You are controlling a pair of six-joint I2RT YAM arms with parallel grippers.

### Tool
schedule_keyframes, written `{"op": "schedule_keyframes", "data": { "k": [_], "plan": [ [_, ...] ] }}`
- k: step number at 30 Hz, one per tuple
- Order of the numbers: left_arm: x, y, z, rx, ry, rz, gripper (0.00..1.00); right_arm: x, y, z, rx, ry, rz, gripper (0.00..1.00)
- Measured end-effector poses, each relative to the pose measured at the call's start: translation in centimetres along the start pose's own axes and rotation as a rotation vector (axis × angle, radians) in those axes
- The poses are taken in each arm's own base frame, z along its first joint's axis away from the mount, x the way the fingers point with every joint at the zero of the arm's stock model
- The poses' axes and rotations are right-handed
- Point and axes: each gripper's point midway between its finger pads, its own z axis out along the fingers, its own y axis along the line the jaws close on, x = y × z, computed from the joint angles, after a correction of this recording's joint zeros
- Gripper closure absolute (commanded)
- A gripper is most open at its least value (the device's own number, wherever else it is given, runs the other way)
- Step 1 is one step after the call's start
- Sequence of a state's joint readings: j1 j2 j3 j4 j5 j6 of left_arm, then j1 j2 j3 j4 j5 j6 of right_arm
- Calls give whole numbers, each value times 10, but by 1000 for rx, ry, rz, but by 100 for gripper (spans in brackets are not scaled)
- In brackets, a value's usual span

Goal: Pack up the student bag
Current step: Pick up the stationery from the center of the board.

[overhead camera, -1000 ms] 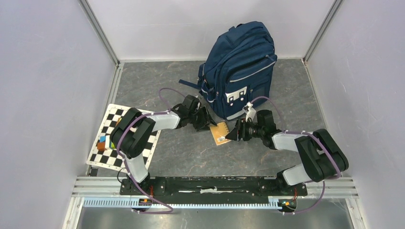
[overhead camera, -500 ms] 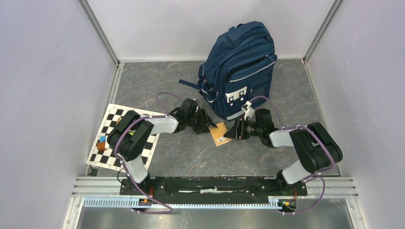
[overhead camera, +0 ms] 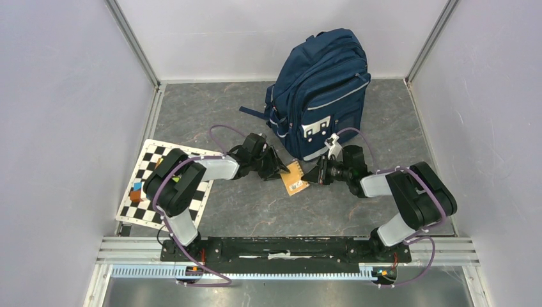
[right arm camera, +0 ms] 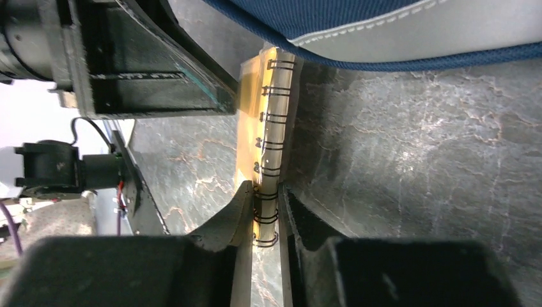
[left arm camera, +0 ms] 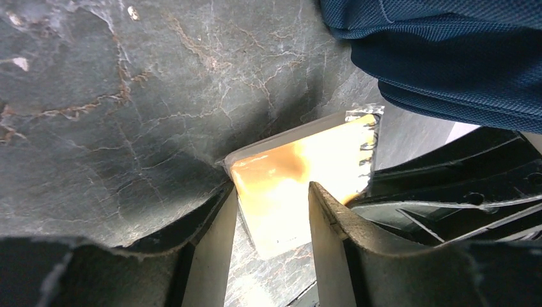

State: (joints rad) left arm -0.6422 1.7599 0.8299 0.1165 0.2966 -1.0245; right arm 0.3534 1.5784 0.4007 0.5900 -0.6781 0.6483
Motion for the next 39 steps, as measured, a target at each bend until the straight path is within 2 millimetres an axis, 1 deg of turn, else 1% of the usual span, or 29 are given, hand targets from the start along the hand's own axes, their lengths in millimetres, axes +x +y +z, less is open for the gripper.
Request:
{"op": "schedule_keyframes", "data": {
  "k": [2,4,5,7,9,11,12,13,15,18,19,20,21,23,26,29,32,34,36,39],
  "plan": [
    [0,0,0,-2,-2,1,48,-4,4,0,-11,-14,-4,92],
    [0,0,0,-2,-4,1,43,-8,9,-2,-22,-29,-12,98],
    [0,-1,-1,-1,-5,3,37,-11,11,-3,-27,-37,-21,100],
    [1,-2,-4,0,-7,7,21,-15,16,-6,-31,-49,-38,100],
    [0,-5,-11,2,-21,17,11,-18,21,-12,-28,-59,-62,100],
    [-3,-7,-22,-6,-46,39,4,-25,28,-19,-14,-70,-104,100],
    [-6,-9,-31,-4,-70,53,1,-30,33,-24,-3,-76,-132,100],
    [-9,-14,-41,3,-98,70,0,-37,38,-29,7,-85,-165,100],
    [-19,-33,-68,46,-164,106,0,-53,55,-42,16,-113,-246,100],
    [-31,-69,-112,152,-266,151,0,-81,92,-67,-2,-174,-374,100],
    [-34,-84,-130,202,-299,170,0,-93,109,-76,-18,-202,-419,100],
    [-36,-96,-143,242,-323,185,0,-104,127,-86,-42,-233,-461,100],
    [-38,-111,-159,290,-349,202,0,-110,139,-92,-62,-254,-488,100],
    [-42,-140,-190,388,-401,242,0,-126,172,-108,-123,-309,-540,100],
    [-46,-179,-230,520,-457,301,0,-145,206,-122,-200,-385,-575,100],
    [-46,-216,-261,640,-474,355,0,-162,233,-133,-279,-473,-579,100],
    [-46,-253,-283,768,-474,405,6,-175,253,-139,-354,-531,-573,100],
    [-47,-265,-289,825,-479,408,12,-182,262,-141,-399,-559,-566,100],
    [-47,-271,-291,867,-477,390,18,-186,268,-141,-431,-574,-557,100],
    [-47,-271,-288,890,-465,369,31,-190,275,-143,-468,-585,-545,100]
  ]
}}
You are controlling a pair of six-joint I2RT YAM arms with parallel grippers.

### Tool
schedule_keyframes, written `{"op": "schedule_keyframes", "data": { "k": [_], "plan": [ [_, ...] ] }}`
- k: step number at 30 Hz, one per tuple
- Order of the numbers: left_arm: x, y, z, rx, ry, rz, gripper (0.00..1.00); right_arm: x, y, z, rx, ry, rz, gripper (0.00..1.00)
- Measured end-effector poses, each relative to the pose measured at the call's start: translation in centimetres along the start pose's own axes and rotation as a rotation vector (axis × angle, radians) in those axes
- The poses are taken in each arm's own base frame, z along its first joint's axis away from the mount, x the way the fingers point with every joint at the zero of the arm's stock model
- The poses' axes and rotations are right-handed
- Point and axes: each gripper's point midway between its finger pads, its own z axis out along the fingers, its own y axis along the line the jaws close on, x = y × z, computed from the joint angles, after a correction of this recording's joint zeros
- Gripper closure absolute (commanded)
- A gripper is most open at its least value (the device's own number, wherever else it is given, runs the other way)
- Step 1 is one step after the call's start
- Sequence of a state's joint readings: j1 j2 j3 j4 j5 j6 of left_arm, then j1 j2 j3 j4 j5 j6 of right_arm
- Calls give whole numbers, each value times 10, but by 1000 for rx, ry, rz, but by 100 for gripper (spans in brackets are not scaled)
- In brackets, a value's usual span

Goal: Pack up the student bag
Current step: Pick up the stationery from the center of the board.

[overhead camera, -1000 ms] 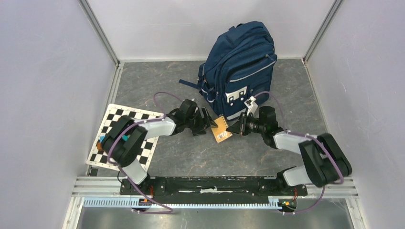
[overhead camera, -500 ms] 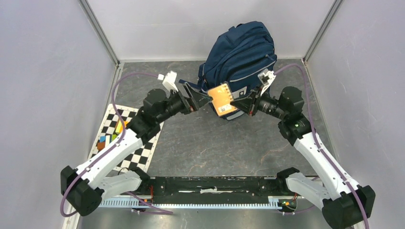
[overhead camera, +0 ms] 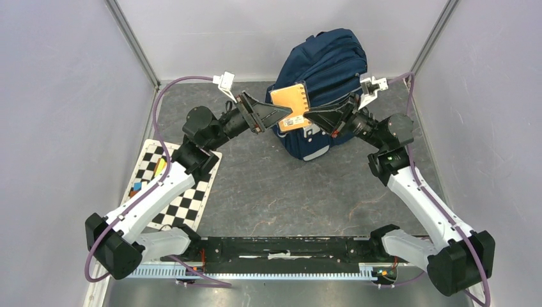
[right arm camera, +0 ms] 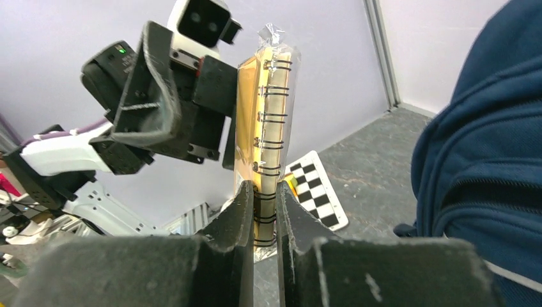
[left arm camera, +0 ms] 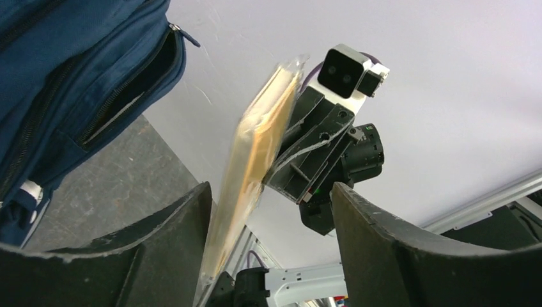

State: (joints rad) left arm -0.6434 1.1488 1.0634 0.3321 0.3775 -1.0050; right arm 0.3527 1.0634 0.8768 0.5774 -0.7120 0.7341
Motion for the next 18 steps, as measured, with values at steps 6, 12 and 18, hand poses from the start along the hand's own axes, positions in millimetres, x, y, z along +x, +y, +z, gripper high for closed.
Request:
{"op": "schedule_keyframes", "data": {
  "k": [6,12,18],
  "plan": [
    [1,-4,0,25,6,-15,78,-13,11,5,-59,-46,20,100],
    [-2,-3,8,16,19,26,98,-15,5,9,-45,-39,10,41],
    [-18,8,46,-52,101,237,98,-52,-40,0,174,-28,-154,25]
  ]
}}
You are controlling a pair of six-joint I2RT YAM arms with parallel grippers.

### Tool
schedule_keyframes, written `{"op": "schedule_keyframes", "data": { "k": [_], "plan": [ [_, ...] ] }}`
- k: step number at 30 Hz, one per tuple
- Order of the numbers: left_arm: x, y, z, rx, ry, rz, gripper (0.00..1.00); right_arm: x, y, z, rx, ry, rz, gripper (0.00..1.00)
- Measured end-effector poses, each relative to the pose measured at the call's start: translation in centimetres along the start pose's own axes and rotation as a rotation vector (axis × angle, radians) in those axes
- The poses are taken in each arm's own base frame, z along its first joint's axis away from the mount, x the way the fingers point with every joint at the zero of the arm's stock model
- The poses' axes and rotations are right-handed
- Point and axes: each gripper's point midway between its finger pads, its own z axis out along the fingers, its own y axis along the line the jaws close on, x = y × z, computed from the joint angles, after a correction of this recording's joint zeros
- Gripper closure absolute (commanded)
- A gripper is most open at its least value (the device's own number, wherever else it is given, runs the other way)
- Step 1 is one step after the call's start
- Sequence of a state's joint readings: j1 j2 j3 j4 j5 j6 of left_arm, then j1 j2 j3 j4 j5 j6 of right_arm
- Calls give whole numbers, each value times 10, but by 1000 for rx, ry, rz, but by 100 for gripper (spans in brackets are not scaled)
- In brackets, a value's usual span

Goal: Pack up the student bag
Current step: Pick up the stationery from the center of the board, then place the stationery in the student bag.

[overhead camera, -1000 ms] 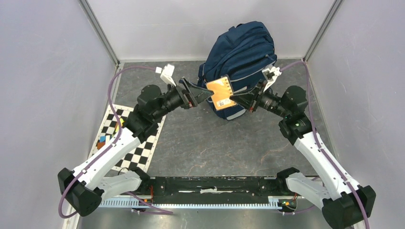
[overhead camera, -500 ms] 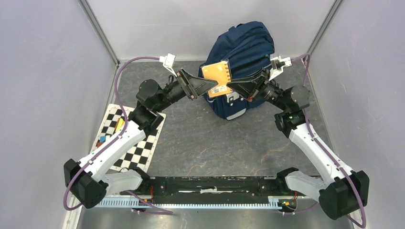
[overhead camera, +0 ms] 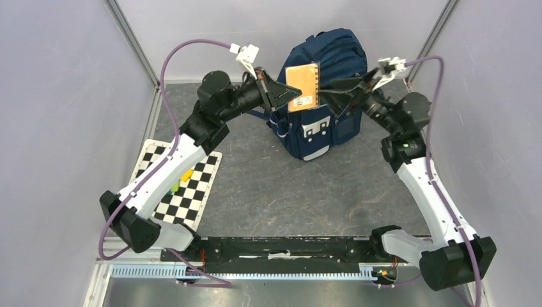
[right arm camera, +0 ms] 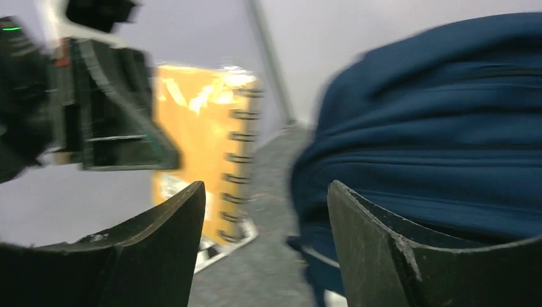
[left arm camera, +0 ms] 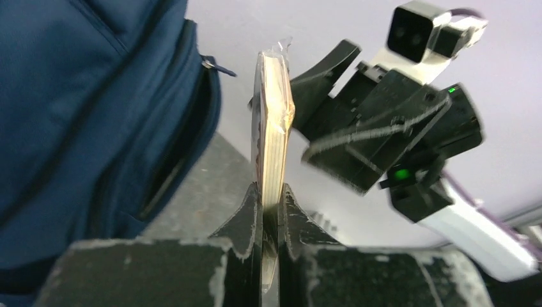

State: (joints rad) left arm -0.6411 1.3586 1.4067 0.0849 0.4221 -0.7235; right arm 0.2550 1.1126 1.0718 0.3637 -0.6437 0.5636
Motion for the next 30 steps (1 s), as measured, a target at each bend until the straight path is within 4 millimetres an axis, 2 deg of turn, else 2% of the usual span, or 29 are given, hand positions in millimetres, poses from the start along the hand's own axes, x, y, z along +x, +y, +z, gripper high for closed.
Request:
{"op": "schedule_keyframes", "data": {
  "k": [3,5,8,12,15,25,30],
  "plan": [
    [-3,12,14,-32,40,116,98,-19,-47,-20,162,-27,-56,24],
    [-2,23,24,-50,68,178,98,-24,-72,-30,244,-31,-65,24],
    [3,40,38,-70,104,236,98,-25,-95,-37,309,-25,-67,23],
    [9,61,56,-93,142,294,98,-25,-106,-40,335,-20,-69,23],
    [4,65,64,-98,131,329,98,-28,-111,-44,347,-25,-73,23],
    [-23,48,75,-57,64,390,98,-35,-121,-53,381,-40,-83,23],
    [-28,48,79,-50,57,431,98,-38,-123,-56,393,-45,-87,23]
  ]
}}
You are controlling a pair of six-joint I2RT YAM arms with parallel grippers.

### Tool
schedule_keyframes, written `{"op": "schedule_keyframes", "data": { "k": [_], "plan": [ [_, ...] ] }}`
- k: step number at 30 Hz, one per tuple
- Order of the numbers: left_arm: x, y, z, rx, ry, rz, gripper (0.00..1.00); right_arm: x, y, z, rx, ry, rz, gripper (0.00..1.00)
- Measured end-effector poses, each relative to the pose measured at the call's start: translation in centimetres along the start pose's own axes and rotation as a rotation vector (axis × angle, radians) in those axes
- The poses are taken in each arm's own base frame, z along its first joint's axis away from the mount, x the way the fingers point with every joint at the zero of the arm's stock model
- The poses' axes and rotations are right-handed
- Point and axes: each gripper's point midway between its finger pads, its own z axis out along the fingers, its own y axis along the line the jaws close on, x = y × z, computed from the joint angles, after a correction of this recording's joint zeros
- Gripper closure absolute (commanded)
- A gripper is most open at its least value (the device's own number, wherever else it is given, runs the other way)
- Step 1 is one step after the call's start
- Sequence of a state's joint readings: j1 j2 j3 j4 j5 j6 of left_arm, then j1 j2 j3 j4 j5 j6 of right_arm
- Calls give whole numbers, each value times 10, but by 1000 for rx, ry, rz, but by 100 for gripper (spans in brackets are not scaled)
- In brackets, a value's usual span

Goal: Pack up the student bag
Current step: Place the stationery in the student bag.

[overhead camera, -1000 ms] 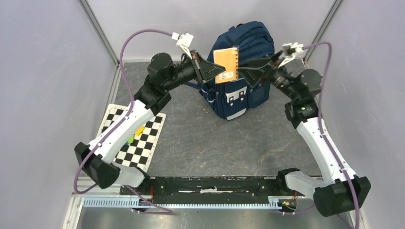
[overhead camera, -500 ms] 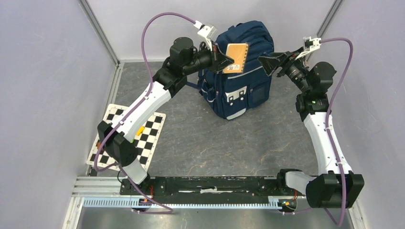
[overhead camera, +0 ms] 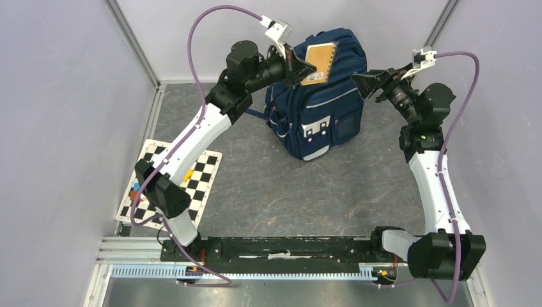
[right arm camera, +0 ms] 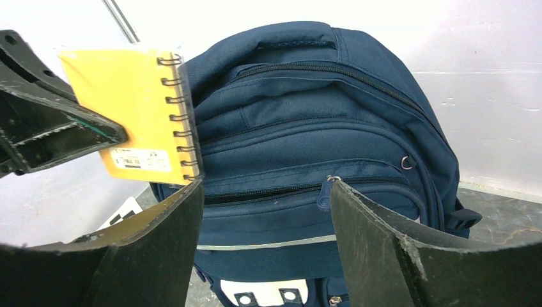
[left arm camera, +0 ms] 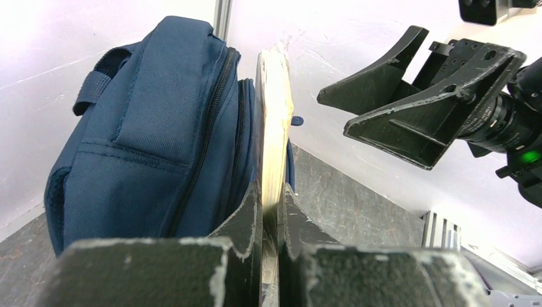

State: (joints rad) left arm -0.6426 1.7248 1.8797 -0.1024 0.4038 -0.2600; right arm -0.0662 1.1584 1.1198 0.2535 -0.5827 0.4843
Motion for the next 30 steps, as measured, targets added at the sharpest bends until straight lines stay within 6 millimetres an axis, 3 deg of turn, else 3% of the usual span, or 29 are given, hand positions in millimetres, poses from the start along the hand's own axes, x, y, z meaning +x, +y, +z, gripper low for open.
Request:
{"op": "schedule_keyframes", "data": {
  "k": [3,7,11,14,17,19,21,25,30],
  "plan": [
    [7,2,8,16,17,3,98,0,0,0,0,0,0,23],
    [34,12,14,10,92,10,98,0,0,0,1,0,0,23],
    [59,16,13,14,178,16,98,-1,0,-1,1,-1,-1,23],
    [65,12,11,31,202,19,97,-1,1,-2,0,-2,-2,23],
    [69,11,9,40,220,21,78,0,1,-2,0,-2,-1,23],
    [74,11,7,38,243,22,48,0,1,-2,0,-2,-1,23],
    [76,11,5,37,256,29,30,-1,1,-2,0,-3,-2,23],
    [72,7,5,43,253,36,18,-1,2,-3,-1,-4,-3,23],
    [71,5,7,41,247,39,12,0,0,-5,13,-1,2,23]
  ]
}}
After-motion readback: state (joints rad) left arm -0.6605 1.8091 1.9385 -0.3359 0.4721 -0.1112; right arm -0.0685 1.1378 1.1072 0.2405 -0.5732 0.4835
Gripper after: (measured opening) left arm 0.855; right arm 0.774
